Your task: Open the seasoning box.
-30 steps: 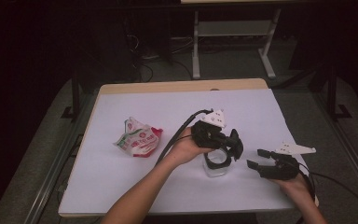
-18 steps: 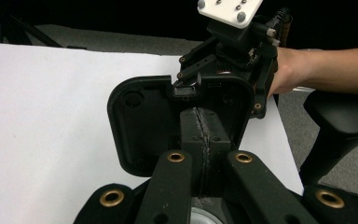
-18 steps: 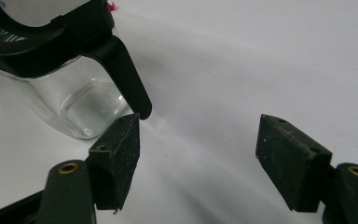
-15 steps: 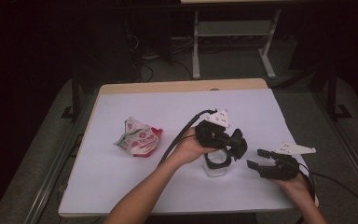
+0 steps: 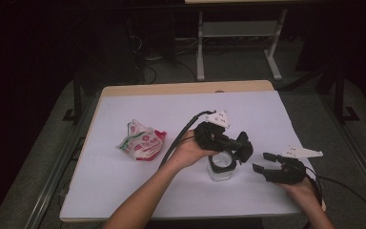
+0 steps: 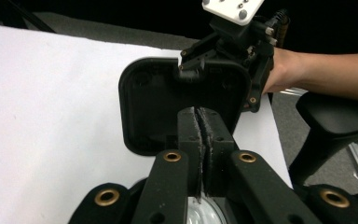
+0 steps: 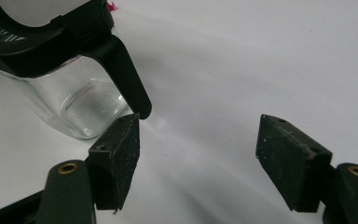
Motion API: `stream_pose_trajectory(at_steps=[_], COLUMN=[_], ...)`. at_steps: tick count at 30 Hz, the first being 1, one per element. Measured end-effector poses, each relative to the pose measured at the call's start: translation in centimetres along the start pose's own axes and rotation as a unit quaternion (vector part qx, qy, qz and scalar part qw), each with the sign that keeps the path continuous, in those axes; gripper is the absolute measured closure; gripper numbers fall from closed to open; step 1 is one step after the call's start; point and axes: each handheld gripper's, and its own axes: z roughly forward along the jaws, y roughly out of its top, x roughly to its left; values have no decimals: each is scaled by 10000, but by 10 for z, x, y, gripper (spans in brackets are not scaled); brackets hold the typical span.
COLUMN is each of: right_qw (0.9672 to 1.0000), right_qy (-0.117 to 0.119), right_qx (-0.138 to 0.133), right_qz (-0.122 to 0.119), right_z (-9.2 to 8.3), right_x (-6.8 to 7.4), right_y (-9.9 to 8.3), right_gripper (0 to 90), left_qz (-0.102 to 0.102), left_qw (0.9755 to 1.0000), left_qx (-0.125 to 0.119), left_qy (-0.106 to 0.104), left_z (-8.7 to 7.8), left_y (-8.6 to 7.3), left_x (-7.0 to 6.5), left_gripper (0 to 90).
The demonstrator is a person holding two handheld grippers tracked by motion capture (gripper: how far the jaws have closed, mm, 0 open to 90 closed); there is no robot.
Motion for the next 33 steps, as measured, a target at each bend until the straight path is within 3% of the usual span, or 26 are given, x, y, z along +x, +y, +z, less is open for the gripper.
stream_pose_trajectory(at_steps=[4,10,20,33], right_qw=[10000,10000,10000,10000], right_qy=[-2,2,-2,0], right_qx=[-1,15,21,30], right_qz=[8,29,15,17], right_z=[0,1,2,3], right_x=[0,0,1,1], right_y=[0,0,0,-1], right_gripper=[299,299,299,299], left_qz=[-8,-193,-355,-501], left_qw=[10000,9997,9985,9958], left_qx=[2,-33,-11,-1], left_qy=[78,158,411,764], left_z=[-6,-16,-34,-51], left_y=[-3,-11,-27,-56], left_x=[-2,-3,-6,-10], left_gripper=[803,735,709,602])
